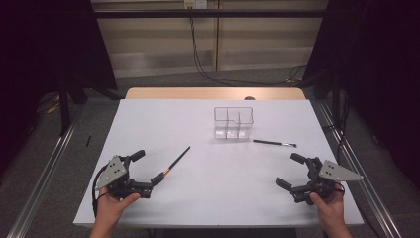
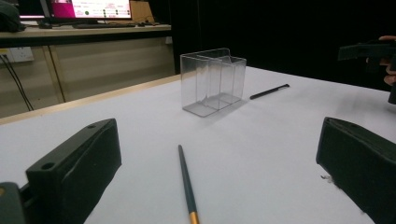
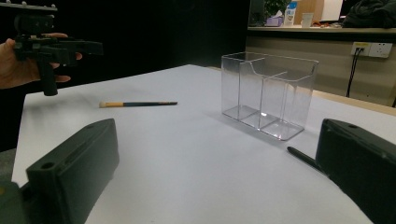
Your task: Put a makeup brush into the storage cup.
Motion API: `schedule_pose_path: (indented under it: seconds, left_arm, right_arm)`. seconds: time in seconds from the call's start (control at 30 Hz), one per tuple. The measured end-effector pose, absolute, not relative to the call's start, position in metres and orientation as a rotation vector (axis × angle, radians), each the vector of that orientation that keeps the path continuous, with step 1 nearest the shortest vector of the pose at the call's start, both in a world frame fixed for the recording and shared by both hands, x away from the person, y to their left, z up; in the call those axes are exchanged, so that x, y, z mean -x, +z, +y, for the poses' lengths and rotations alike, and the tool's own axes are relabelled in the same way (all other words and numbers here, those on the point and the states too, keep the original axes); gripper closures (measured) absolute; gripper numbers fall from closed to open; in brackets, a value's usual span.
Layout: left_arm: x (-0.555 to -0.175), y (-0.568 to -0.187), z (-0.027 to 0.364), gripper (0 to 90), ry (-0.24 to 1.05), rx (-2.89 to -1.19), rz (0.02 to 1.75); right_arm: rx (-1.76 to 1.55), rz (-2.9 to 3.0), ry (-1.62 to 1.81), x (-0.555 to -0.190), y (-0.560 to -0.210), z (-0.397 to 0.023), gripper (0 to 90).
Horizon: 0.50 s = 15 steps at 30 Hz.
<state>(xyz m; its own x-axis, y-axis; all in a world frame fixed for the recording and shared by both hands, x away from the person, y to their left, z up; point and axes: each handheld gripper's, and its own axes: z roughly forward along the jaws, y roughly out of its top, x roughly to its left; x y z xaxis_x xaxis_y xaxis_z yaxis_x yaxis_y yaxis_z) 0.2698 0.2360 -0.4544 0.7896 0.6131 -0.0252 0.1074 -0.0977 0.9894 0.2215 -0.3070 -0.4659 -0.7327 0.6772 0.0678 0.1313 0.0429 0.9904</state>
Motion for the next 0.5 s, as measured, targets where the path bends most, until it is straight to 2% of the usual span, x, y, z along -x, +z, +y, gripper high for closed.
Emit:
schedule_pose_path:
  seconds: [0.5]
  left_arm:
    - [-0.284,-0.448,0.227,0.0,0.477,-1.629,0.602]
  right_arm:
    - [-0.820,1.902,1.731,-0.221,-0.466,-0.309,0.0]
